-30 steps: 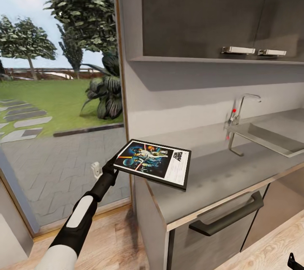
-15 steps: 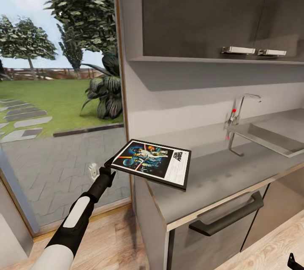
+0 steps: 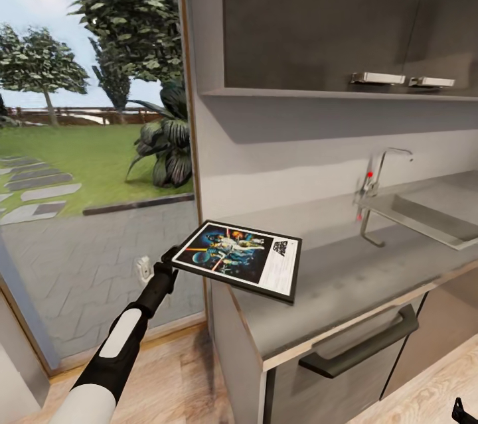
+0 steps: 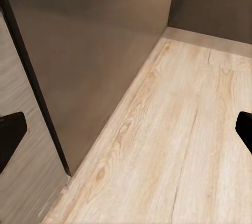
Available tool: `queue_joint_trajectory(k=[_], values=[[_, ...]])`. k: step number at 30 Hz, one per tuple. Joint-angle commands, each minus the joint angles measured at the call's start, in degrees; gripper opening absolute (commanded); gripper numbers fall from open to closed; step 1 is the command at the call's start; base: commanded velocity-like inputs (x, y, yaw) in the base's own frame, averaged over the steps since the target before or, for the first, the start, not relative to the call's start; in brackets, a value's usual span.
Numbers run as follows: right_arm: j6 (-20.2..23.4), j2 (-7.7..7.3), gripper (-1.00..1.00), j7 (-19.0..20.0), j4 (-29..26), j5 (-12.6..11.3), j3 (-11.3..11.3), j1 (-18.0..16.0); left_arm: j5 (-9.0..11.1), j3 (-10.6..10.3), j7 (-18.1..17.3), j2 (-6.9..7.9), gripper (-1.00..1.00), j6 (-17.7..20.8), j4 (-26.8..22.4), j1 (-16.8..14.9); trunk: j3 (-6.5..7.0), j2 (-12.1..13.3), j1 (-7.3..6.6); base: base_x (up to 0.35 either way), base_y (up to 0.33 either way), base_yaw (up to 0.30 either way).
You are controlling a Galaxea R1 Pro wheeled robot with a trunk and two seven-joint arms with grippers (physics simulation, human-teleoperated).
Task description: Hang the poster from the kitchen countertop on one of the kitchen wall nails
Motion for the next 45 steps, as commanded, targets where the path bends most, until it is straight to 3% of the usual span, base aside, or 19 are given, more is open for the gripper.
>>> queue_joint_trajectory(k=[1,35,36,45], values=[[-0.2,0.00,1.00,-0.1,0.1,0.0,0.0,0.0,0.6,0.2,-0.1,-0.08,1.00,0.5,0.0,0.0,-0.06,0.0,0.02,0.219,0.000,0.000],[-0.2,0.00,1.00,0.0,0.1,0.0,0.0,0.0,0.5,0.2,-0.2,-0.04,1.00,0.0,1.5,0.0,-0.06,0.0,0.02,0.021,0.000,0.000],[-0.2,0.00,1.00,-0.1,0.1,0.0,0.0,0.0,0.5,0.2,-0.2,-0.04,-1.00,0.0,1.5,0.0,-0.06,0.0,0.02,0.000,0.000,0.000],[-0.2,0.00,1.00,-0.1,0.1,0.0,0.0,0.0,0.4,0.2,-0.2,-0.04,-1.00,0.2,1.5,0.0,-0.06,0.0,0.02,0.000,0.000,0.000]])
